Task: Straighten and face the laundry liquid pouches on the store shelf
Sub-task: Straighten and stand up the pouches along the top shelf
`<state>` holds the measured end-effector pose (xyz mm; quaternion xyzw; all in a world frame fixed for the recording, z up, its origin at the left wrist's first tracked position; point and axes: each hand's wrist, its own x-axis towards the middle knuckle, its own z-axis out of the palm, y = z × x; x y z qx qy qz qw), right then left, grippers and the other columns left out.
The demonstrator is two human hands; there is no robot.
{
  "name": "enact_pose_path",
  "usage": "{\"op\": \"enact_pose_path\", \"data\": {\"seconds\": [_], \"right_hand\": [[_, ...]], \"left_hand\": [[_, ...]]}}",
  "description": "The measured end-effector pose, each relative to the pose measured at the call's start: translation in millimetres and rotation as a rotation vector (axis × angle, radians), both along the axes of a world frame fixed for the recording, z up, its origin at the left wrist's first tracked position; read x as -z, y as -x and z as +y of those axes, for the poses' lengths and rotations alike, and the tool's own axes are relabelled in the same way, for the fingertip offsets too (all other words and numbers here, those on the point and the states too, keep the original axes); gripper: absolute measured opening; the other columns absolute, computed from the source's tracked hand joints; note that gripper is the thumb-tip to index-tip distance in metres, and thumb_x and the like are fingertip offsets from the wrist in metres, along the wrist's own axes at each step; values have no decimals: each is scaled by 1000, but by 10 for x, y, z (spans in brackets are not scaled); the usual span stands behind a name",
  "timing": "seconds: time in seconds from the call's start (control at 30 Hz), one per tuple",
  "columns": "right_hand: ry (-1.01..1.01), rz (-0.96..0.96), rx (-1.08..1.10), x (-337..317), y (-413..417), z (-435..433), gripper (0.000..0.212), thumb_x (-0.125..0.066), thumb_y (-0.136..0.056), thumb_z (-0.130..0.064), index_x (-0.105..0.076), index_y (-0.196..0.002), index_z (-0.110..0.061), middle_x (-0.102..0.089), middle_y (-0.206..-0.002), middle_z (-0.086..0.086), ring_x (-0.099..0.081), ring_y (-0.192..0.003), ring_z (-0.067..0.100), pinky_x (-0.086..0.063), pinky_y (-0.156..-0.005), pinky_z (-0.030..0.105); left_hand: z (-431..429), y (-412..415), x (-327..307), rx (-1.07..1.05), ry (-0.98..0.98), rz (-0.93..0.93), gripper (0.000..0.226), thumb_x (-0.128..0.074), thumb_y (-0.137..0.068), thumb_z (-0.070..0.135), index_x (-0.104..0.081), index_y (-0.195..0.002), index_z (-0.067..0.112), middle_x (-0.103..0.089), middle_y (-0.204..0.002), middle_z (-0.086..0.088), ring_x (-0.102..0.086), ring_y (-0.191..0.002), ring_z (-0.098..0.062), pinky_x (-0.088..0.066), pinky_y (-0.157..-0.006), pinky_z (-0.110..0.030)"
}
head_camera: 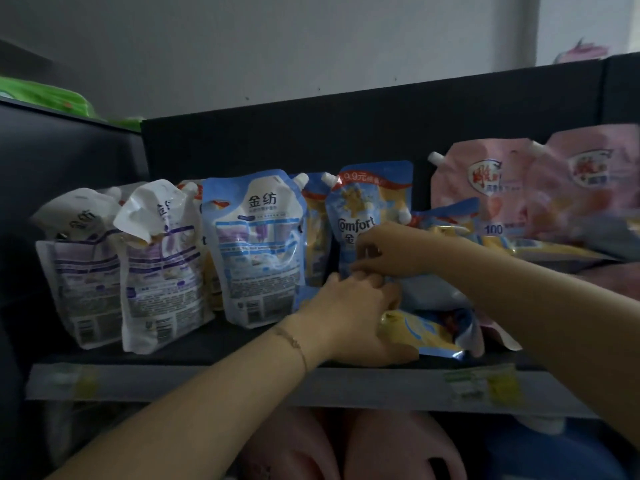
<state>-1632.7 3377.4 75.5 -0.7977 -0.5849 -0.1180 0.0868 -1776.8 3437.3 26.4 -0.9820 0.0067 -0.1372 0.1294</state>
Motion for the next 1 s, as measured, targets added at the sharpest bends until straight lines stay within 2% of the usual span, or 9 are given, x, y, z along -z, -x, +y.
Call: {"op": "enact_pose_path", "data": {"seconds": [0.07,0.17,0.3,0.37,0.6,0.73,0.83,0.9,1.0], "right_hand": [[-7,-14,-19,39,-18,-28,22,-54,-92,-46,-51,-77,-30,-54,-79,-7,-56,-76,15,-48,-70,31],[2,-10,-42,57,6,-46,24,-49,-96,-41,-54,-82,-22,-50,-75,-7,-52,-73,14,-40,-64,26],[96,0,5,60,32,-31,32,-42,-98,-45,-55,-87,-18,-58,-87,3,-57,-81,20,-47,-74,33],[115,18,36,76,14,-37,37,-38,-99,-47,-56,-86,-17,-59,-89,5,-57,-82,20,-47,-76,33],[59,26,5,126,13,-47,45,-38,-100,-44,-60,-88,-7,-59,-92,10,-58,-84,25,-48,-83,44],[41,-17,-7,142,-26,-65,46,-40,-98,-49,-60,-82,-10,-55,-88,5,-57,-81,23,-48,-81,44],[26,-67,-11,162,-63,-83,52,-41,-94,-55,-62,-78,-10,-56,-85,5,-57,-76,22,-50,-77,46],[4,-74,-16,166,-75,-85,55,-41,-94,-56,-62,-76,-8,-58,-84,8,-58,-75,24,-50,-76,46],[-18,-49,-5,177,-64,-60,54,-41,-96,-50,-63,-78,-5,-60,-83,11,-58,-74,24,-50,-75,42]], "left_hand": [[-61,-25,86,41,-57,-45,64,-50,-80,71,-42,-124,25,-46,-125,1,-42,-112,-23,-34,-90,-45],[-70,-39,205,108,-176,-122,64,-41,-84,71,-41,-129,25,-51,-124,-1,-49,-105,-29,-36,-84,-43],[40,-48,308,225,-243,-255,67,-25,-80,73,-60,-110,24,-67,-101,-1,-63,-84,-30,-44,-70,-41],[72,-49,292,220,-210,-240,68,-21,-81,71,-59,-112,24,-67,-103,0,-62,-88,-29,-45,-74,-41],[368,65,408,304,-307,-398,37,-36,-97,46,-64,-92,22,-67,-75,3,-65,-67,-21,-48,-60,-31],[550,144,348,396,-221,-500,41,-37,-102,37,-62,-79,15,-63,-71,0,-62,-66,-20,-55,-66,-34],[716,273,338,415,-136,-608,48,-35,-103,35,-71,-81,11,-70,-77,-2,-68,-72,-18,-54,-66,-30],[855,388,333,363,-22,-674,44,-37,-101,37,-73,-92,15,-74,-87,-2,-70,-78,-15,-53,-68,-29],[1059,552,294,246,243,-783,26,-38,-101,35,-60,-91,26,-67,-75,3,-56,-69,3,-42,-62,-14]]}}
